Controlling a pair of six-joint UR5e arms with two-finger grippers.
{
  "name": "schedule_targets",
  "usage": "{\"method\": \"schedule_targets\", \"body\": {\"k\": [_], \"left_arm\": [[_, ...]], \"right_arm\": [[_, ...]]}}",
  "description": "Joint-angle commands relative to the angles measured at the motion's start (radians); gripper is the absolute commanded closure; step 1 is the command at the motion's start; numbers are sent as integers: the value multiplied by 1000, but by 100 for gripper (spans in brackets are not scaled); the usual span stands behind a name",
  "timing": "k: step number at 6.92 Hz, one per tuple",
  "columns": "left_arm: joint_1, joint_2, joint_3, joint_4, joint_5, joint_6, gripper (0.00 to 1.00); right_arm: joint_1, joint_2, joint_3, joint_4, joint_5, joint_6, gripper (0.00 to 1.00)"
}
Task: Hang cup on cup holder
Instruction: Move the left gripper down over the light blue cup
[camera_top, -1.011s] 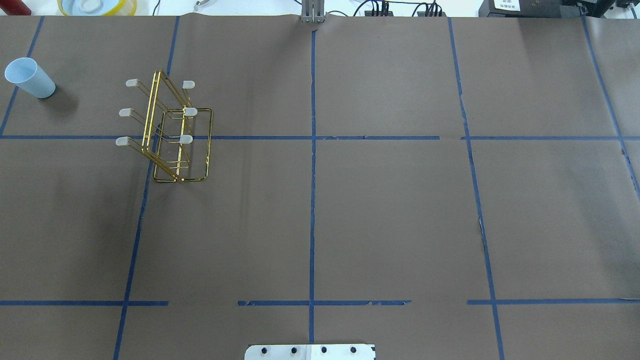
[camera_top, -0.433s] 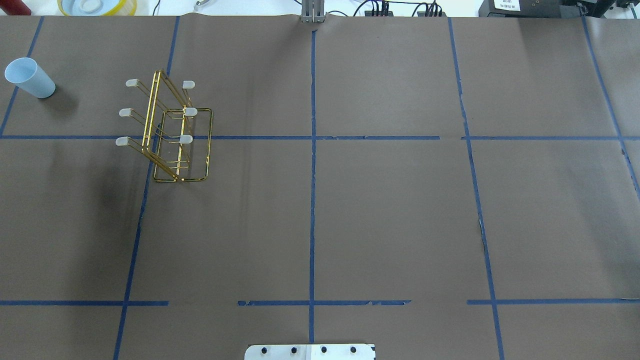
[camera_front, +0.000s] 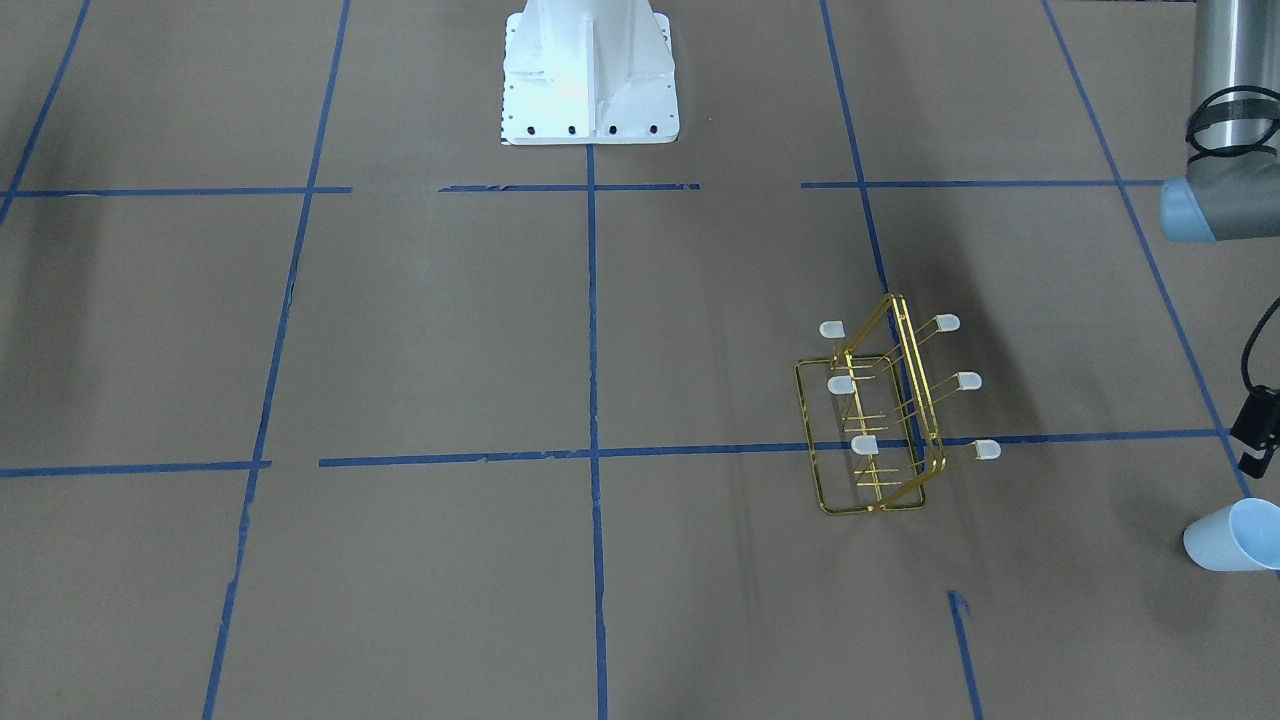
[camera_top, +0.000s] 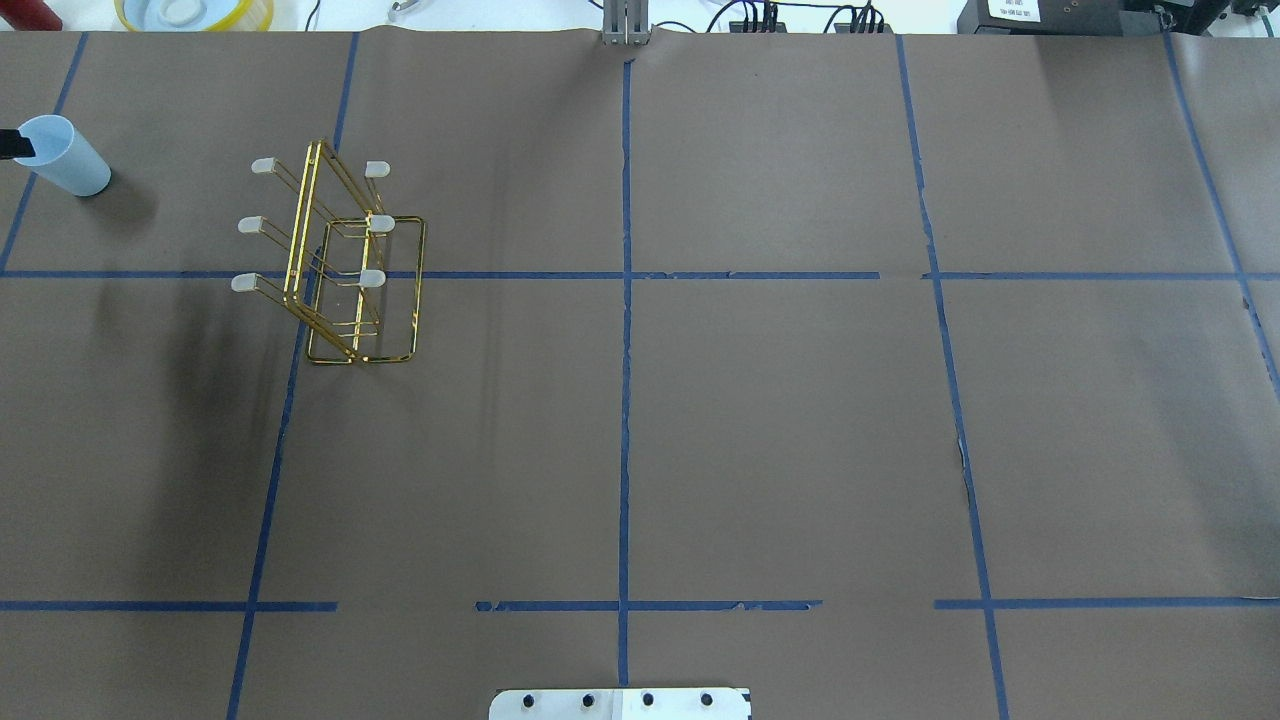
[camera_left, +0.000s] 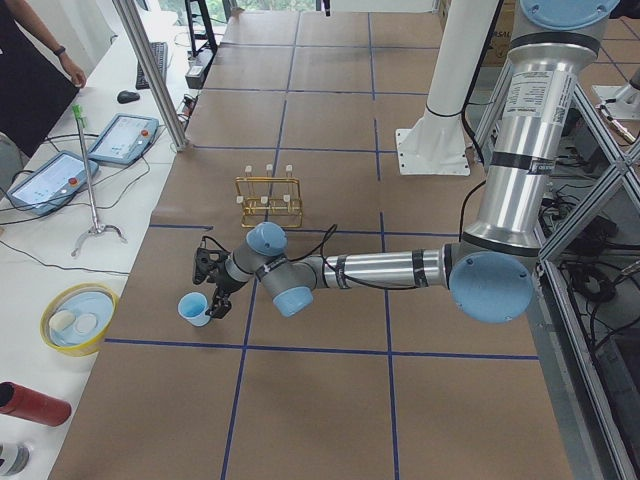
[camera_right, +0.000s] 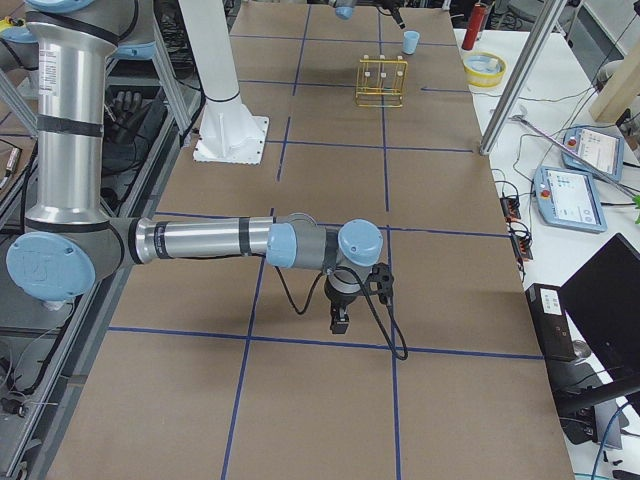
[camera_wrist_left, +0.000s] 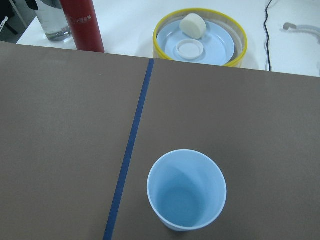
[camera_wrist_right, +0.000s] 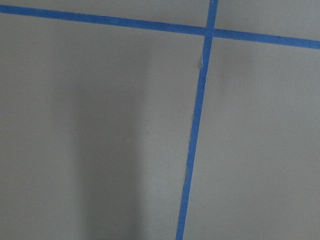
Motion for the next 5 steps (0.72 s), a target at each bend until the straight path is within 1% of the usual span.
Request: {"method": "schedule_targets", "body": {"k": [1,2,4,5], "left_arm": [[107,-16,65,-106,147,-104,0],[145,-18,117,-195,217,-143,0],[167,-21,139,-217,309,-148,0],[191,-39,166,-220,342,-148,0]], "right_arm": [[0,0,0,0,0,0,0],[0,0,0,0,0,0,0],[0,0,0,0,0,0,0],[0,0,0,0,0,0,0]]}}
